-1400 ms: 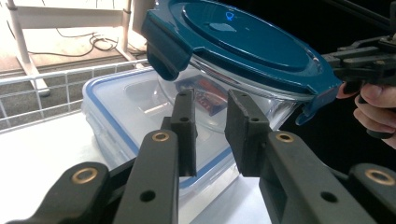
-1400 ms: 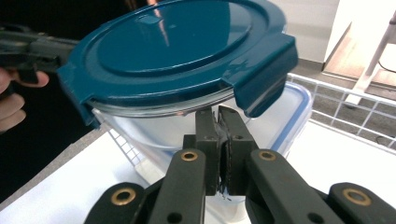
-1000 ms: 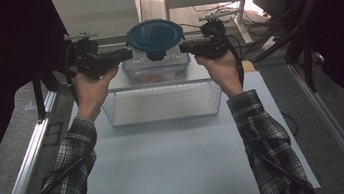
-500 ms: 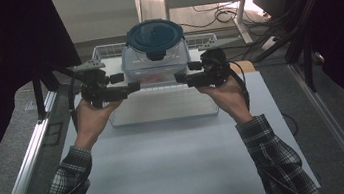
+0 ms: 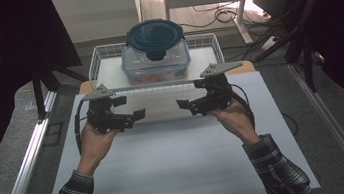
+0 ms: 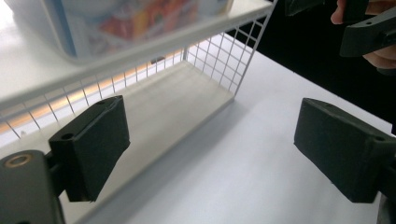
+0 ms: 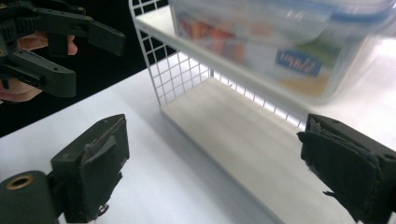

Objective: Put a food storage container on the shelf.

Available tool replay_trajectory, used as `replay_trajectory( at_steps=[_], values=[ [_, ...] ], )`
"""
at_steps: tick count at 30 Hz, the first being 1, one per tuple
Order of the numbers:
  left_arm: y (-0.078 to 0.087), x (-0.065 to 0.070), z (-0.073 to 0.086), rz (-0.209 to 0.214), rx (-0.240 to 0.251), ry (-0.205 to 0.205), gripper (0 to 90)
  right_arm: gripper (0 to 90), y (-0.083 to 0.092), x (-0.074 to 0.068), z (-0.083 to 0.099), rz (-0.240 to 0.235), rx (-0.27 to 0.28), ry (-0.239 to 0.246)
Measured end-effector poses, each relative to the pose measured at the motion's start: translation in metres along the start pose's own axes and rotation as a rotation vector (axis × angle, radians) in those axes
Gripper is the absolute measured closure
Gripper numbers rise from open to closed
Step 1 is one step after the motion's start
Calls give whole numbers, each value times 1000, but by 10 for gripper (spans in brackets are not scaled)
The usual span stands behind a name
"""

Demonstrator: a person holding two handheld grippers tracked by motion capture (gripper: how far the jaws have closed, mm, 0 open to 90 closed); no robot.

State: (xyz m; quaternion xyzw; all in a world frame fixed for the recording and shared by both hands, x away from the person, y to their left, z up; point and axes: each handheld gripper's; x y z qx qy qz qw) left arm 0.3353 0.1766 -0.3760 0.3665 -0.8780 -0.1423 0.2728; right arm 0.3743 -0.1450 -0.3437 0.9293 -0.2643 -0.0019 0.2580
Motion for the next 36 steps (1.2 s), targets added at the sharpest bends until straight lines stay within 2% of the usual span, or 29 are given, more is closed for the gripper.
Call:
replay_trajectory(
  at_steps=[9, 20, 31, 35, 36],
  values=[
    [-4, 0, 22, -12, -1, -17, 71, 34, -1, -9, 21, 5, -19, 29],
    [-21, -3, 54, 16, -29, -9, 49, 17, -4, -16, 46, 13, -34, 38],
    [-30, -6, 77, 59, -26, -2, 42, 5, -5, -20, 67, 43, -58, 35],
    [-35, -5, 85, 66, -35, 3, 42, 4, -4, -25, 72, 42, -60, 35],
    [-36, -4, 88, 55, -41, -3, 41, 4, -4, -26, 74, 42, -63, 38]
  ],
)
Point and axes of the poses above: each handheld gripper's, and its own axes: y roughly backward along the jaws, z roughly out of its underside, x roughly to its right, and after that the axes turned 13 degrees about y, right-handed
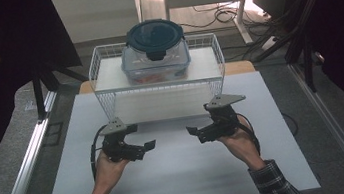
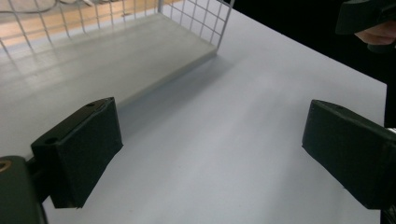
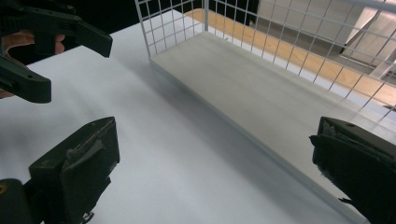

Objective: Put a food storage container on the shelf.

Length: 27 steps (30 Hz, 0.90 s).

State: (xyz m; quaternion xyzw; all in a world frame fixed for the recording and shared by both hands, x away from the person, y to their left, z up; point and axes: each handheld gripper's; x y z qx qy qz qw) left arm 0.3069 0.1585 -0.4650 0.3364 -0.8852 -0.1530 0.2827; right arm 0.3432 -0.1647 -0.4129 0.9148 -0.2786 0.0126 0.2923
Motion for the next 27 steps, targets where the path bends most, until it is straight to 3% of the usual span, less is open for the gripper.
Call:
replay_trajectory(
  at_steps=[8, 17, 27],
  values=[
    [-1, 2, 15, -8, -5, 12, 39, 0, -3, -8, 15, -13, -13, -12],
    [-3, 6, 26, -22, -23, -5, 37, 1, -5, -15, 28, -21, -48, -18],
    [7, 5, 39, -42, -27, 2, 39, 0, -3, -26, 39, -23, -80, -16]
  ],
)
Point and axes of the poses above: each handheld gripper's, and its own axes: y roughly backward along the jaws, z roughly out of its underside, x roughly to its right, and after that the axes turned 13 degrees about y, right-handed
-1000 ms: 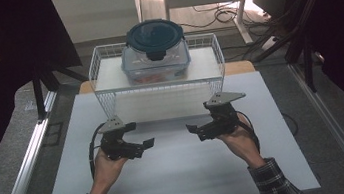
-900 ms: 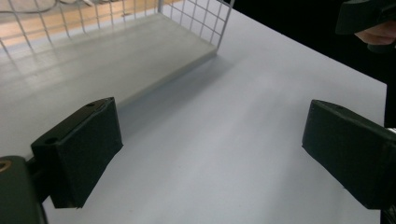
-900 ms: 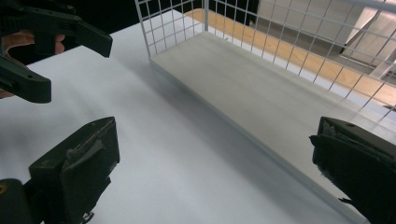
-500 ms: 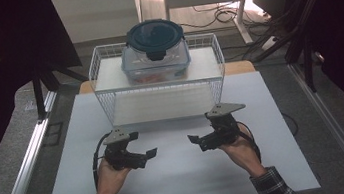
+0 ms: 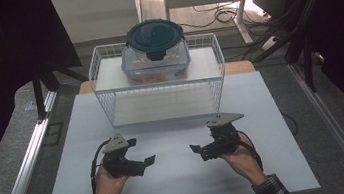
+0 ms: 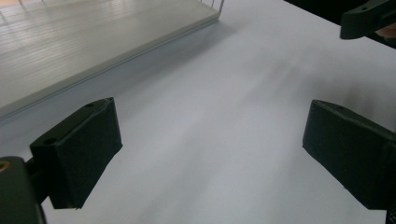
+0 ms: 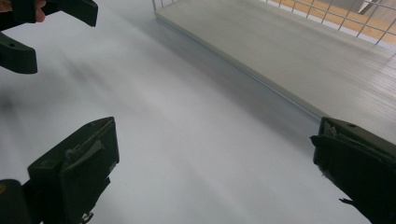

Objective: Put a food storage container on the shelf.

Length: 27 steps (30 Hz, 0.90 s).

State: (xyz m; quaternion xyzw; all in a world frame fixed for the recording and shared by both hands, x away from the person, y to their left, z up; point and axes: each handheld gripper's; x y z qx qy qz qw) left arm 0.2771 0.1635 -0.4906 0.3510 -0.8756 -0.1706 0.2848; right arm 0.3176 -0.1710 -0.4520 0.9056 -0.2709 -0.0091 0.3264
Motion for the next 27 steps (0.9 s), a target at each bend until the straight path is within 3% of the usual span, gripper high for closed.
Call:
replay_trajectory(
  at_steps=[9, 27],
  values=[
    [10, -4, 11, -34, -4, 7, 38, 0, 10, -5, 12, 14, -2, -6],
    [30, -14, 28, -84, 3, 30, 39, 0, 38, -3, 42, 86, 28, -23]
  ],
)
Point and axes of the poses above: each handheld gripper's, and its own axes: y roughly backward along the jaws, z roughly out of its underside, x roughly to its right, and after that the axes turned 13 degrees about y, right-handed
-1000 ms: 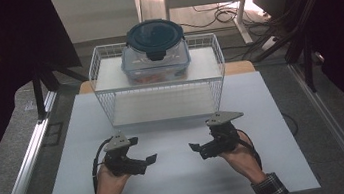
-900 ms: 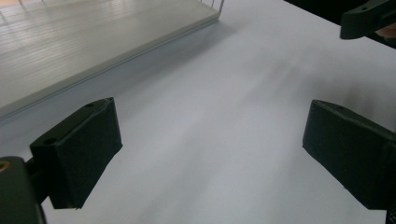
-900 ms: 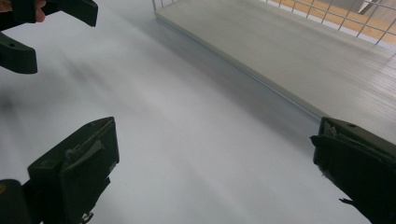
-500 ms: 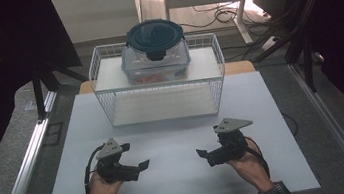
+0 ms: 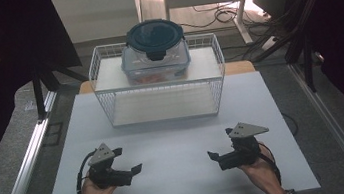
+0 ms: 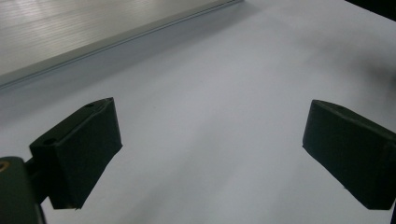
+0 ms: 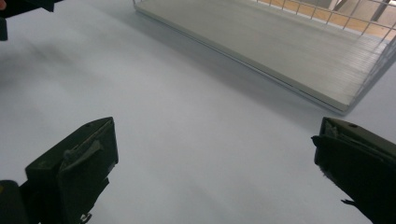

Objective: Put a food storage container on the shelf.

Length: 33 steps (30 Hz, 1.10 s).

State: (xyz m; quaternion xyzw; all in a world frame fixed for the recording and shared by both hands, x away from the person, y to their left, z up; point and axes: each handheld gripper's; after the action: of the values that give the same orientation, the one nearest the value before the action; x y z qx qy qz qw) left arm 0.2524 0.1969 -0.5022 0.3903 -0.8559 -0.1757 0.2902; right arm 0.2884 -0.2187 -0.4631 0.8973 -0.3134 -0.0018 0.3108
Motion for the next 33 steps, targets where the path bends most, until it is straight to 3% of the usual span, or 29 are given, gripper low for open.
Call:
replay_trajectory(
  at_steps=[24, 33],
  values=[
    [23, -15, 23, -109, -22, -2, 39, 0, 20, 4, 35, 76, -41, -41],
    [25, -21, 31, -114, -45, 24, 35, 0, 24, 2, 49, 79, -69, -59]
  ],
)
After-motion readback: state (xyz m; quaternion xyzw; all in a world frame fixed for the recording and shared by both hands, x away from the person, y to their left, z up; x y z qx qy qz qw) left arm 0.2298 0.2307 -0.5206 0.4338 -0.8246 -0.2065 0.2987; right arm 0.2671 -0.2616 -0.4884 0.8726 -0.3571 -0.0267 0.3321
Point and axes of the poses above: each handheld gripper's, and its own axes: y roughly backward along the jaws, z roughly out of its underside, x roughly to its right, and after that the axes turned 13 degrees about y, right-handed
